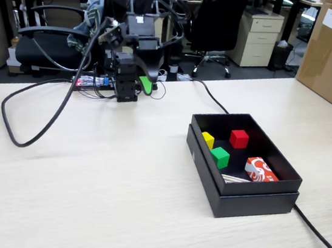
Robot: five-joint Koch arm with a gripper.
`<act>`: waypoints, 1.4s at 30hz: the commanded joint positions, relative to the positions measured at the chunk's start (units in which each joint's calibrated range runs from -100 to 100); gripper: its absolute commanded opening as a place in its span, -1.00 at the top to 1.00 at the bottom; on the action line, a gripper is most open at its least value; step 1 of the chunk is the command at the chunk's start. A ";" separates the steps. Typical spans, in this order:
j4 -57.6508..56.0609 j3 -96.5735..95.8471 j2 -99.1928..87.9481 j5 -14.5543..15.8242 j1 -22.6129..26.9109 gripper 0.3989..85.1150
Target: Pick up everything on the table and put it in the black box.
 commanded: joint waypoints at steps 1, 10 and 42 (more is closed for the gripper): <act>12.19 -5.08 -8.32 -0.29 -0.54 -0.16; 29.12 -26.30 -18.07 -0.34 -0.73 -0.17; 52.19 -65.19 -17.38 -4.05 -2.39 -0.18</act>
